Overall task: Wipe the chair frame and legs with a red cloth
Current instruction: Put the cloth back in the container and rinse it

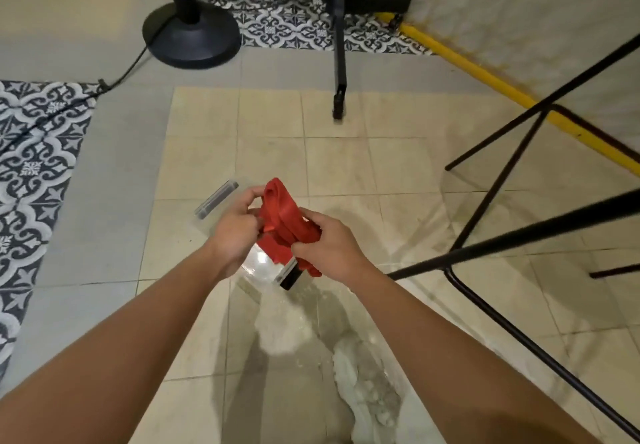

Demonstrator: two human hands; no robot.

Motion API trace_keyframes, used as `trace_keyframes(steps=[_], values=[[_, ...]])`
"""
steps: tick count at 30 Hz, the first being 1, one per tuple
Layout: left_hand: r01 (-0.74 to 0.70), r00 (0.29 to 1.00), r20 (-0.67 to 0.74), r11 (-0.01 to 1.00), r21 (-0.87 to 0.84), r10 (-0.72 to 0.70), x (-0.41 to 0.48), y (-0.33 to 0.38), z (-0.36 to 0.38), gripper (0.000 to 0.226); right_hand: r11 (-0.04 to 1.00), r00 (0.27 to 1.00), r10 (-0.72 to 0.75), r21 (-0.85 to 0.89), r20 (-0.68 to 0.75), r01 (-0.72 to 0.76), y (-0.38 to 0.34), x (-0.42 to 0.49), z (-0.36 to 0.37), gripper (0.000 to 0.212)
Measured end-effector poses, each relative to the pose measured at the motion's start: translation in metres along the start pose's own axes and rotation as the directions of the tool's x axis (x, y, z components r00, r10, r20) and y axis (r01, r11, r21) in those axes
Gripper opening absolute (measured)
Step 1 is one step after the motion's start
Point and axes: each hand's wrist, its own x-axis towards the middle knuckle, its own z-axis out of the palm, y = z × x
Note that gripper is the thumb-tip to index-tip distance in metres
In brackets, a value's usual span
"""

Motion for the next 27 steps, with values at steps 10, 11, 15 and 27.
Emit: trace_keyframes(steps=[10,11,15,27], values=[[0.115,0.985,-0.128,0.993,-0.031,-0.118,0.07,-0.034,-0.035,0.052,0.995,0.982,0.099,-0.038,0.159,-0.094,0.024,0.095,0.037,0.03],[0.133,0.984,-0.116,0.991,-0.034,-0.136,0.075,-0.038,-0.036,0.044,0.993,0.978,0.111,-0.052,0.179,-0.104,0.027,0.101,0.042,0.036],[0.159,0.981,-0.106,0.986,-0.048,-0.164,0.103,-0.049,-0.044,0.02,0.981,0.955,0.195,-0.054,0.222,-0.187,0.034,0.127,0.051,0.02],[0.241,0.97,-0.073,0.956,0.169,-0.232,0.142,-0.085,-0.049,0.056,0.911,0.976,0.147,-0.407,0.16,-0.07,0.057,0.162,0.051,0.033]])
